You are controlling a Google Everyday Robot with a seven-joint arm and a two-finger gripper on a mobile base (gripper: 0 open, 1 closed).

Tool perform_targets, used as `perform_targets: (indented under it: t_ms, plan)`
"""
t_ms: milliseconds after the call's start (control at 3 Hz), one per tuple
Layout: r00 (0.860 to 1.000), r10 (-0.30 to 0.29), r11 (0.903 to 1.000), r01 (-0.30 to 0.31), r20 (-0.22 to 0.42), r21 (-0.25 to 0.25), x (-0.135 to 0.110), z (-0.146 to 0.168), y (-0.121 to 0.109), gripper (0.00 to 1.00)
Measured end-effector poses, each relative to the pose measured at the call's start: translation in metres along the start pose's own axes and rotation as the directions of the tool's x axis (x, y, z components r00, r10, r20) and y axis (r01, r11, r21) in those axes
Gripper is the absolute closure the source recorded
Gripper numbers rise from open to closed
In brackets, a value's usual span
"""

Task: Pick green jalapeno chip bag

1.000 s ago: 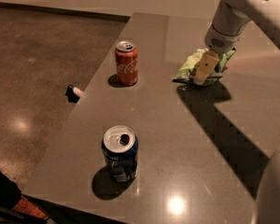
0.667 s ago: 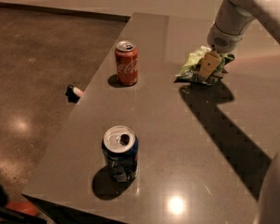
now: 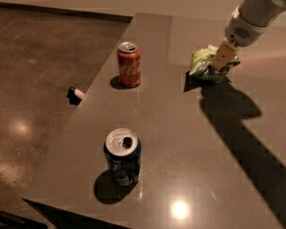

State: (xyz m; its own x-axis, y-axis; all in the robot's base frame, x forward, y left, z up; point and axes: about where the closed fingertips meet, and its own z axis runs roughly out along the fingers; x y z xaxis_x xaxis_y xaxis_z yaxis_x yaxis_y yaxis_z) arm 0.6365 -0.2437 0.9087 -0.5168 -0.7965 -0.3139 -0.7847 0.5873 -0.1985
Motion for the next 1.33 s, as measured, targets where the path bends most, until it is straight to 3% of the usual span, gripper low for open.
perform_targets:
  t_ms: [333,1000,1333]
  plan:
    - [0.995,0.007,0.9998,-0.009,0.101,0.018,0.0,-0.046,-0.004,1.0]
    - [0.974,-0.02,0.998,0.006,0.225,0.063,0.001,-0.125,-0.01,1.0]
    - [0.974,-0.02,0.998,0.006,0.225,0.063,0.001,-0.125,-0.01,1.0]
